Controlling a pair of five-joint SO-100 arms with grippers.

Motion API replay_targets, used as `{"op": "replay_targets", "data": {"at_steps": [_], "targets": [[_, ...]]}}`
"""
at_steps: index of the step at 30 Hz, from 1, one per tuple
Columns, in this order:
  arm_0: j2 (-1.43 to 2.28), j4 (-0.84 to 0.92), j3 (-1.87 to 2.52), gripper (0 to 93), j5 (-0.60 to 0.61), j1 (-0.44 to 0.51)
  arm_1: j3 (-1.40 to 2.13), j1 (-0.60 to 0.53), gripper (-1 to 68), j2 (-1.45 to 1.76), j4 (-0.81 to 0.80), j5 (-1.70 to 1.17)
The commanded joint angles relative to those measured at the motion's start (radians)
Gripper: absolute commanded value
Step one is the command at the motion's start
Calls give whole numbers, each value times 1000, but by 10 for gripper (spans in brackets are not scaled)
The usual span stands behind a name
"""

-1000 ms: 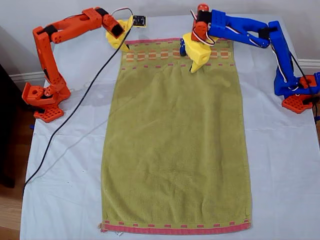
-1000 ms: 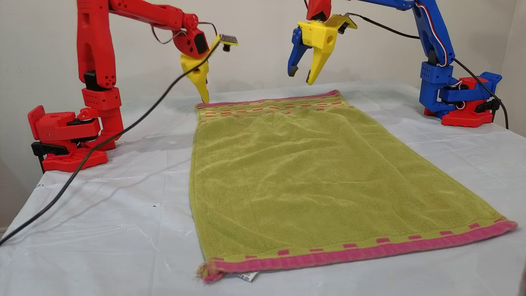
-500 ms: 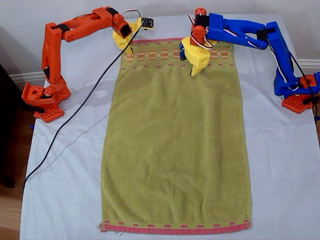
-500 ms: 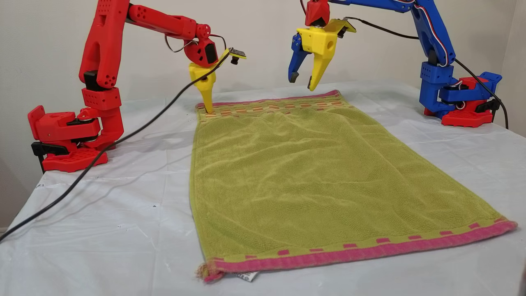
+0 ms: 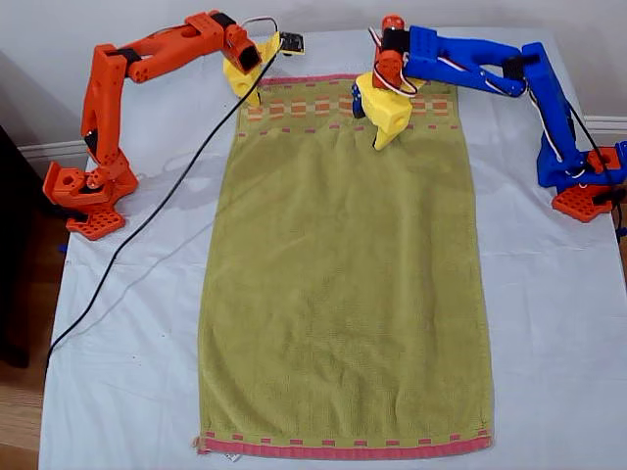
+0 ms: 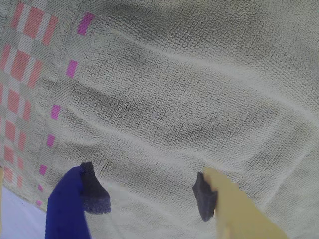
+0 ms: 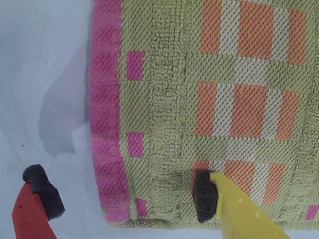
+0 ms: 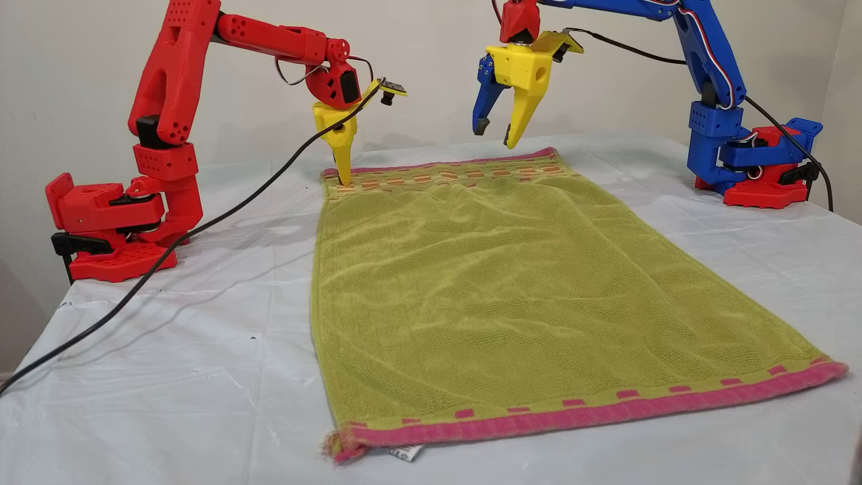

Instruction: Fold the towel.

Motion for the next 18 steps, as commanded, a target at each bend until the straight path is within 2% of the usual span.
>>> {"op": "replay_targets", "data": {"at_steps": [1, 5, 18], "targets": [[29, -81, 28, 557, 3, -12, -72, -17, 371, 40, 3, 2], [58, -178, 118, 480, 2, -15, -86, -20, 371, 21, 3, 2], [-107, -193, 35, 444, -2, -46, -118, -41, 371, -11, 3, 2]]}}
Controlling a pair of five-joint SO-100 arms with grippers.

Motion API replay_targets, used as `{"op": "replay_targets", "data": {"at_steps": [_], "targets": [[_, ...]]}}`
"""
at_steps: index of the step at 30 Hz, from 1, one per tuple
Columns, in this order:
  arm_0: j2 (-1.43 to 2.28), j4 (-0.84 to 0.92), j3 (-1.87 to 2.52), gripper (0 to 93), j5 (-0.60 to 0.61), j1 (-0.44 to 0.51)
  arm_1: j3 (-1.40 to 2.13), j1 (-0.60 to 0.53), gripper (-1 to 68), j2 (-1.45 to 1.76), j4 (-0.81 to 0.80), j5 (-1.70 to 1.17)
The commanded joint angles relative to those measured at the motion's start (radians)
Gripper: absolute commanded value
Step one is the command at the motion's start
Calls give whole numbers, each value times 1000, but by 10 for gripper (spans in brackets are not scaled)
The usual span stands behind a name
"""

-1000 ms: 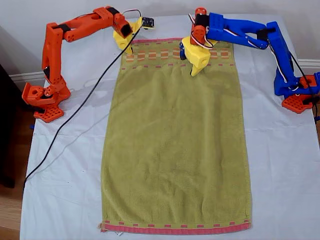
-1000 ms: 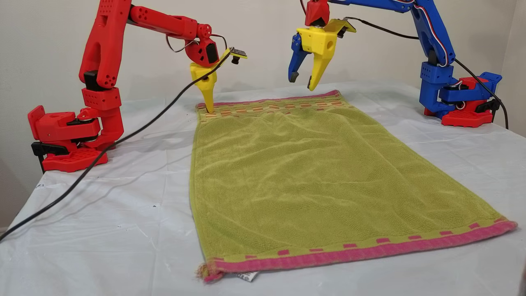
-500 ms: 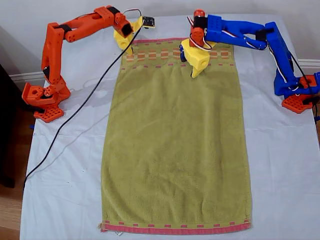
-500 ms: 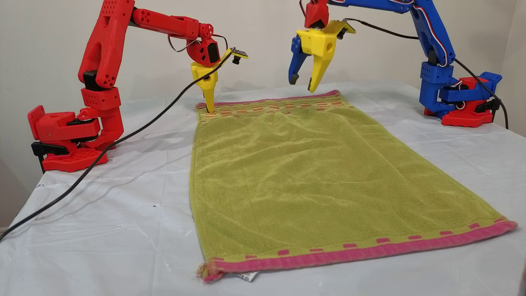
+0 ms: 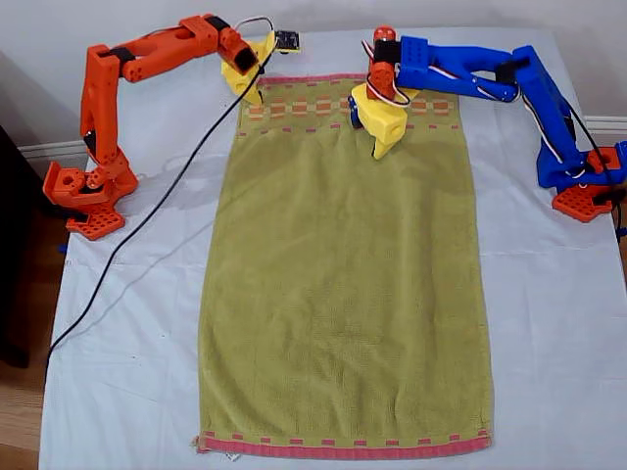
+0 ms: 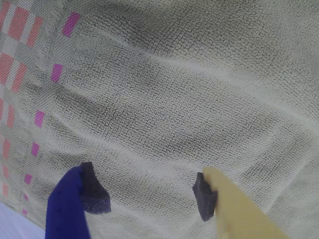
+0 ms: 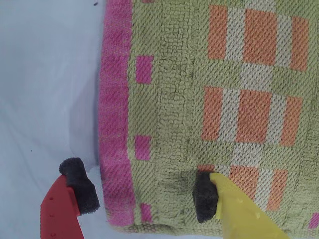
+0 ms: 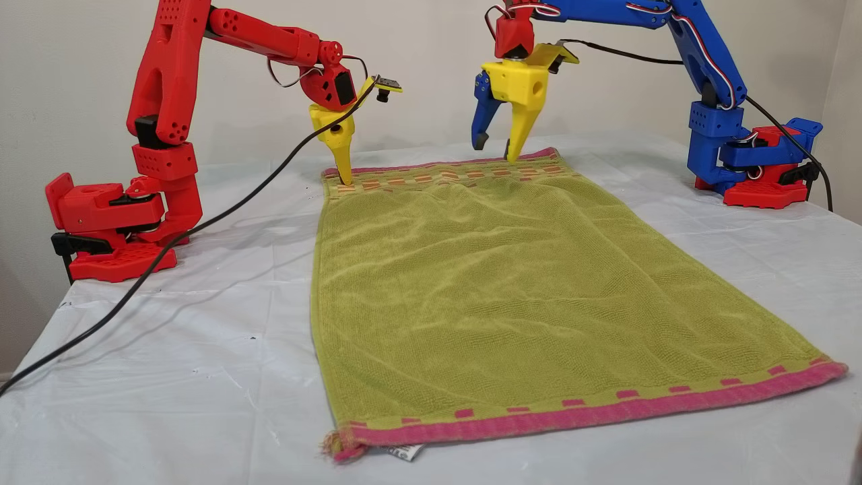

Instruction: Fold the towel.

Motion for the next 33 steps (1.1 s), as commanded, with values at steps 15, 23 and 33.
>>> {"op": "replay_targets", "data": {"at_steps": [15, 23, 33], "targets": [[-77, -71, -66, 411, 29, -77, -175, -41, 371, -31, 3, -6], [-86, -72, -58, 207, 44, -118, -230, -51, 371, -84, 5, -6], [-149, -54, -123, 104, 40, -121, -264, -52, 371, -120, 5, -9]]}}
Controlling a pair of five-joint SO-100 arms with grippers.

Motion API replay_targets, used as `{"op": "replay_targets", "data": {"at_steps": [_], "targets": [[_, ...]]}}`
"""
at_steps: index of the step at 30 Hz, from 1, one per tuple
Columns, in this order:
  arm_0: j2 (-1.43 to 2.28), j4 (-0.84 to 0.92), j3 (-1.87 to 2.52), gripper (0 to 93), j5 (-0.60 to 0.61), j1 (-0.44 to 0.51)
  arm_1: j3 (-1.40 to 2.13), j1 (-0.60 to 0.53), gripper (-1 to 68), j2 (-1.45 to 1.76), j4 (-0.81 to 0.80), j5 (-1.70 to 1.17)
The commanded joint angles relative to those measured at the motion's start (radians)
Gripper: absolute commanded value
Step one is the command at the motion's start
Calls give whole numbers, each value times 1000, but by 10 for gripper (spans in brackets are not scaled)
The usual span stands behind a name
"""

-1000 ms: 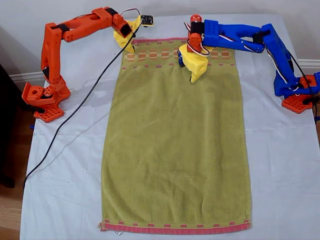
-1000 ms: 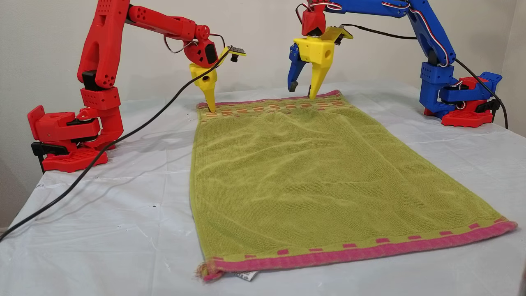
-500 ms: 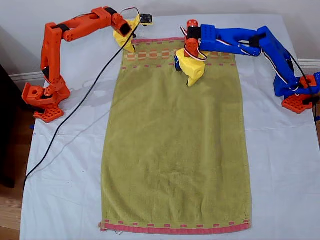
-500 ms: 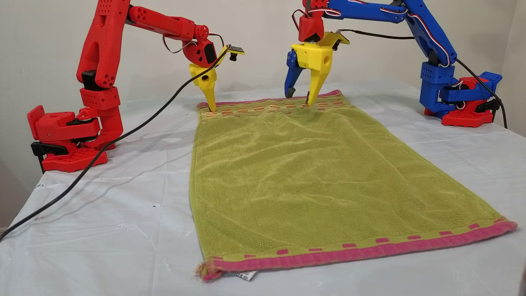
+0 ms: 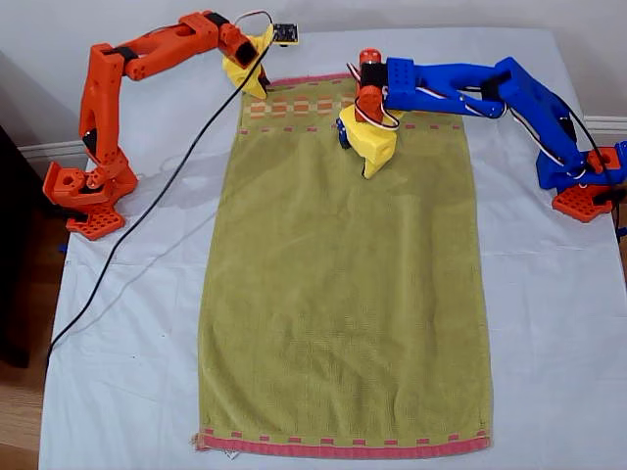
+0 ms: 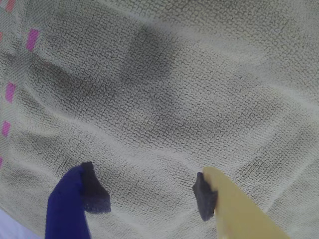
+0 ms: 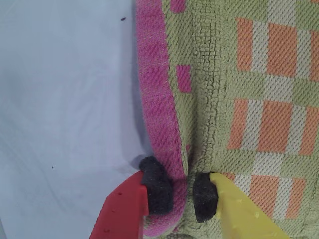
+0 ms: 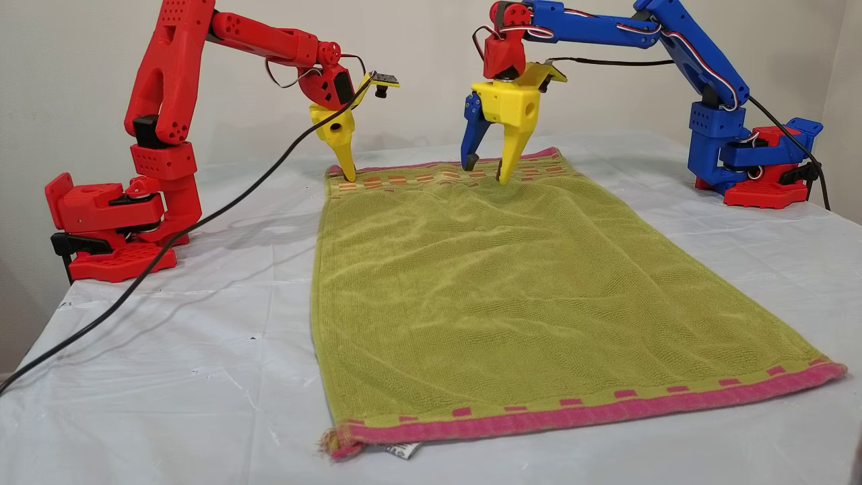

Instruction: Fold the towel.

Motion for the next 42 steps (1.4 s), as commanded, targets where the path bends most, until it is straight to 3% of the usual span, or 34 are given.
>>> {"op": "replay_targets", "data": {"at_steps": [1, 6, 13, 25, 42], "targets": [[-43, -15, -58, 77, -58, -75, -83, -5, 371, 63, 5, -9], [-61, 72, -107, 48, -51, -72, -80, 0, 371, 60, 5, -11], [-55, 55, -97, 8, -60, -75, 60, 78, 371, 170, 5, -46], [-6, 2, -28, 2, -60, -61, 196, 414, 371, 376, 5, -143], [17, -35, 15, 1, -71, -51, 163, 782, 371, 291, 3, -77]]}}
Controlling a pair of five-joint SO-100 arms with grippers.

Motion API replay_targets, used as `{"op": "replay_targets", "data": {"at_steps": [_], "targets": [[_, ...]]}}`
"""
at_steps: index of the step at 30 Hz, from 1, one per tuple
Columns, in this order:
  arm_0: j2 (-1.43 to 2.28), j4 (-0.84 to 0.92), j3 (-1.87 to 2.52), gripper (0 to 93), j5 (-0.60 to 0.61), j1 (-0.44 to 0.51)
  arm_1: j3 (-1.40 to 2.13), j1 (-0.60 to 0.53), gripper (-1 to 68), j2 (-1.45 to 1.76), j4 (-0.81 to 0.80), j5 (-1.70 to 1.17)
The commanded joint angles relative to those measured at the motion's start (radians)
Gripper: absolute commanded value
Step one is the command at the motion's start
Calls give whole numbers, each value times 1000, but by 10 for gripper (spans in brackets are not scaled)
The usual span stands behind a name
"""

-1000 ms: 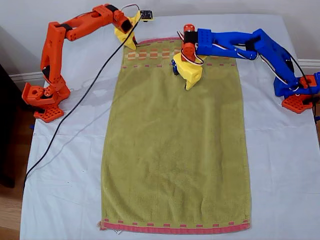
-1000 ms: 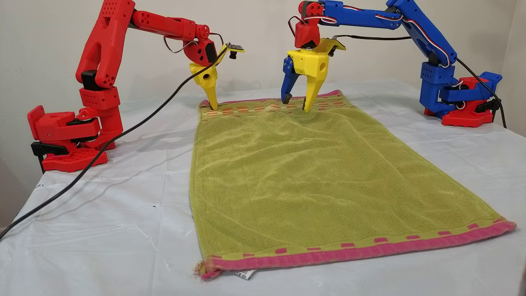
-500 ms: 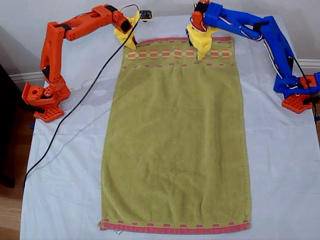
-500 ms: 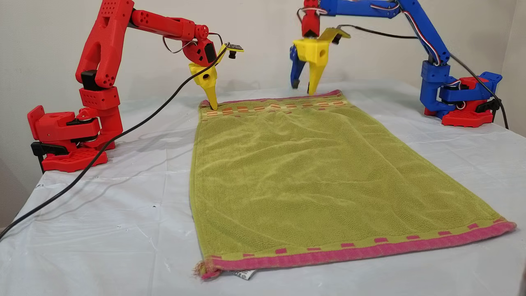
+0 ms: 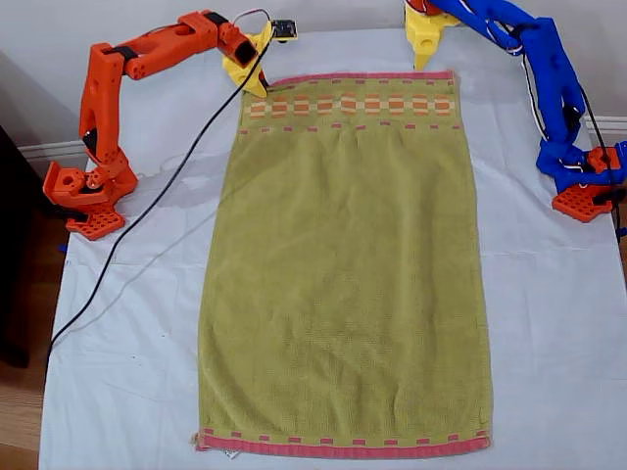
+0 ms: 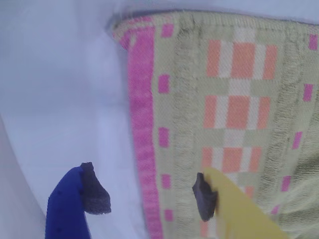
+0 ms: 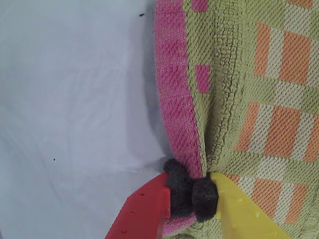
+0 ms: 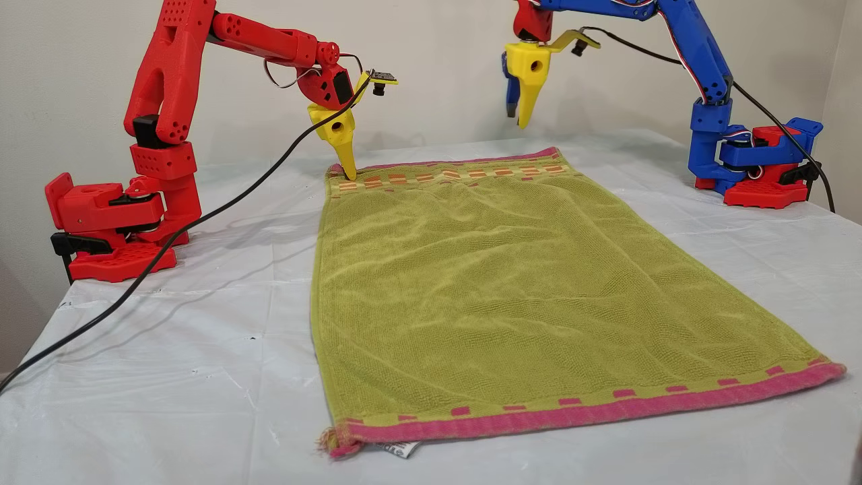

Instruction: Fold the towel.

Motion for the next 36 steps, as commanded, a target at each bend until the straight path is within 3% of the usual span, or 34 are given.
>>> {"op": "replay_targets", "data": {"at_steps": [1, 14, 21, 29, 36], "targets": [[-3, -32, -5, 1, -11, -41, -54, 48, 371, 81, 3, 26], [3, -40, 6, 1, -8, -46, 120, 54, 371, 20, -15, 146], [17, -48, 20, 1, -3, -49, 420, 55, 371, 118, -258, 81], [20, -60, 28, 1, 8, -48, 561, 44, 371, 179, -407, -37], [26, -71, 38, 1, 11, -44, 479, 40, 371, 118, -357, -60]]}}
